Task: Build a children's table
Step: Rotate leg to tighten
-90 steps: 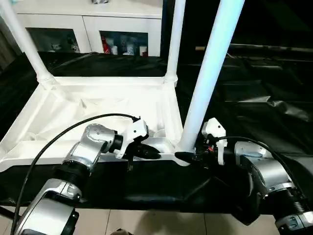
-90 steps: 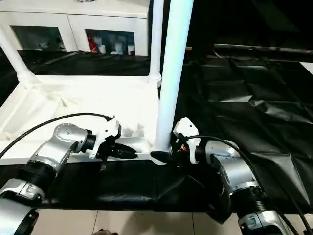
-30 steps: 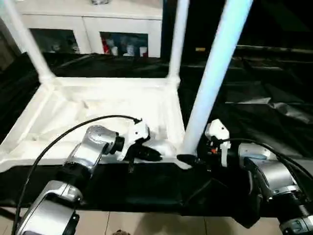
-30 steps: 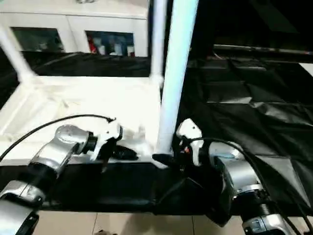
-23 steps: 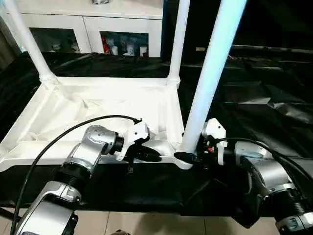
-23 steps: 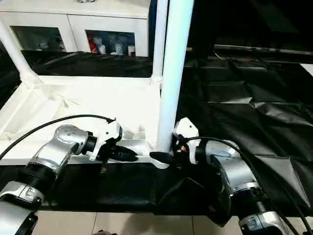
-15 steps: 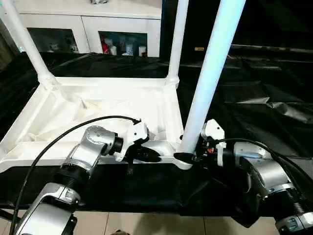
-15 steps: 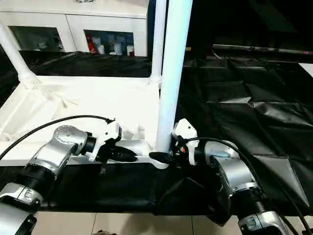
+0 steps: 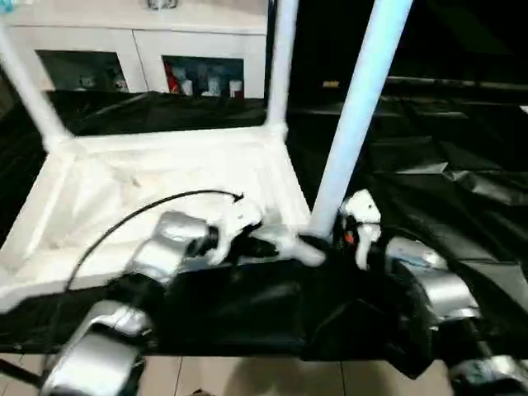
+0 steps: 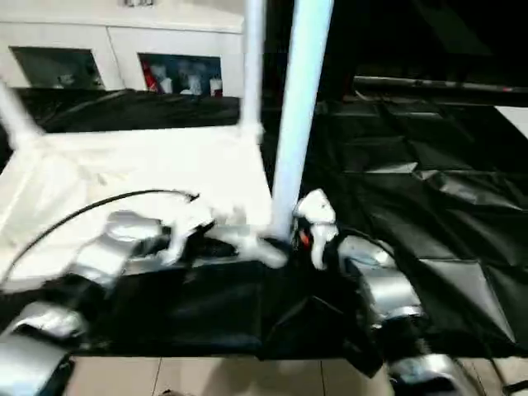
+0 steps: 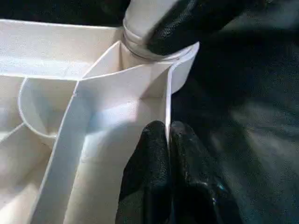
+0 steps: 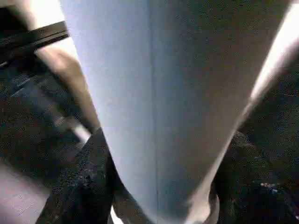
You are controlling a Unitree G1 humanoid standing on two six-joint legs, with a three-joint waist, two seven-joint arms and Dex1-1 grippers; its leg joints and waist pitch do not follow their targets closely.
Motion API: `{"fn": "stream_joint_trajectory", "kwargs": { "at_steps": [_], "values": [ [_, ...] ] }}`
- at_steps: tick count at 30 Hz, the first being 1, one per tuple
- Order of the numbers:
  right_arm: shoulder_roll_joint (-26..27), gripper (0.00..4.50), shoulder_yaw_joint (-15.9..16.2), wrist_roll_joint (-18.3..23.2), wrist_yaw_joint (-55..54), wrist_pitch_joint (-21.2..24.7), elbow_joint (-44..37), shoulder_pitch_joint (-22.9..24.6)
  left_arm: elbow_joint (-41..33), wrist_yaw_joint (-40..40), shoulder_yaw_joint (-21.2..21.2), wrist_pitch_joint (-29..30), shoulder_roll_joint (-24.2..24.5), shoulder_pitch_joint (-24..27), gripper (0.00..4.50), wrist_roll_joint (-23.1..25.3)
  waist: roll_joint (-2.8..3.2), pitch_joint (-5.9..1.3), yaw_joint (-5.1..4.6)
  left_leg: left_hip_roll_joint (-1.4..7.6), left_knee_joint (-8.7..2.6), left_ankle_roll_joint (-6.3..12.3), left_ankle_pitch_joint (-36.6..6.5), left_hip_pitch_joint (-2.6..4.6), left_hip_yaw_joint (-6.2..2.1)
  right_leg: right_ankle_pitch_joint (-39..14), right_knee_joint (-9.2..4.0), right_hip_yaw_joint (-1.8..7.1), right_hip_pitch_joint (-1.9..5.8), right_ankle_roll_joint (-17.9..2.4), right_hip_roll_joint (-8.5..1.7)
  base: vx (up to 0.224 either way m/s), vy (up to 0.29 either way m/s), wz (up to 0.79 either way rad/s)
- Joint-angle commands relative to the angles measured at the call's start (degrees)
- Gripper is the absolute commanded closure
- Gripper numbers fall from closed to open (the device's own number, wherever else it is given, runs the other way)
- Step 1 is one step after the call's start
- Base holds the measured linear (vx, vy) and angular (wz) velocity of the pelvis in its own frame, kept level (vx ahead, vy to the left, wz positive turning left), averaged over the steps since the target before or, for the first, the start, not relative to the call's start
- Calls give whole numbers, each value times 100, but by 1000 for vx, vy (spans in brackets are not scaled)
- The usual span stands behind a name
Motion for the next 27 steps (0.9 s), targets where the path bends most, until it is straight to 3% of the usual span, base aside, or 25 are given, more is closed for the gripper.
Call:
{"fn": "stream_joint_trajectory", "kwargs": {
  "at_steps": [1,2,3,5,7,8,11,13,18,23,26,27],
  "values": [
    [373,207,-115,-292,-1220,294,415,3,430,887,82,62,-495,-151,450,25,-71,-303,-32,349,-398,-48,-1676,125,-213,-2337,-464,265,106,-1043,-411,0,0,0],
    [504,207,-171,-316,-1528,346,464,-9,534,1104,82,75,-607,-219,450,64,-90,-312,-51,346,-400,-82,-1757,125,-223,-2412,-471,253,122,-1006,-408,0,0,0],
    [690,207,-228,-385,-1975,363,526,-44,671,1403,79,103,-759,-311,450,103,-54,-306,-47,355,-400,-92,-1831,149,-221,-2408,-486,261,97,-978,-404,0,0,0],
    [1049,207,-243,-489,-2529,331,617,-149,918,1902,68,83,-1032,-479,450,177,-67,-301,-70,343,-407,-116,-1969,167,-219,-2471,-511,265,68,-955,-396,0,0,0],
    [1159,207,-214,-566,-2694,239,655,-209,998,1961,18,27,-1089,-529,450,246,-71,-305,-64,333,-407,-100,-2000,153,-226,-2553,-526,261,82,-890,-408,0,0,0],
    [1219,207,-176,-551,-2617,136,695,-275,1046,1923,-26,-62,-1087,-554,450,303,-26,-305,-82,330,-422,-96,-2001,119,-234,-2491,-532,260,102,-845,-398,0,0,0],
    [1245,207,-241,-495,-2480,-81,651,-305,1119,1808,-22,-199,-1044,-579,450,341,-41,-320,-82,332,-421,-36,-1989,115,-231,-2310,-519,264,113,-847,-402,0,0,0],
    [1218,176,-336,-334,-2297,-120,574,-297,1140,1761,-27,-280,-998,-580,450,354,-46,-318,-78,335,-416,14,-1996,117,-227,-2300,-520,267,113,-873,-402,0,0,0],
    [759,134,-351,-85,-1351,13,245,-242,1190,1413,-17,-752,-720,-525,450,319,-85,-328,-54,342,-404,190,-1755,69,-213,-2002,-480,266,160,-961,-404,0,0,0],
    [75,89,-153,31,-212,38,-89,-99,1047,824,-28,-910,-452,-381,450,199,-77,-341,-16,356,-378,329,-1440,57,-199,-1557,-424,259,197,-1134,-407,0,0,0],
    [-688,89,41,268,1058,145,-692,201,608,-351,-168,-963,-77,-74,450,-14,-79,-341,9,373,-365,441,-1326,49,-185,-1383,-397,259,218,-1225,-406,0,0,0],
    [-688,89,41,268,1058,145,-692,201,608,-351,-168,-963,-77,-74,450,-14,-73,-337,30,391,-365,485,-1292,48,-178,-1319,-381,260,219,-1283,-405,0,0,0]
  ]
}}
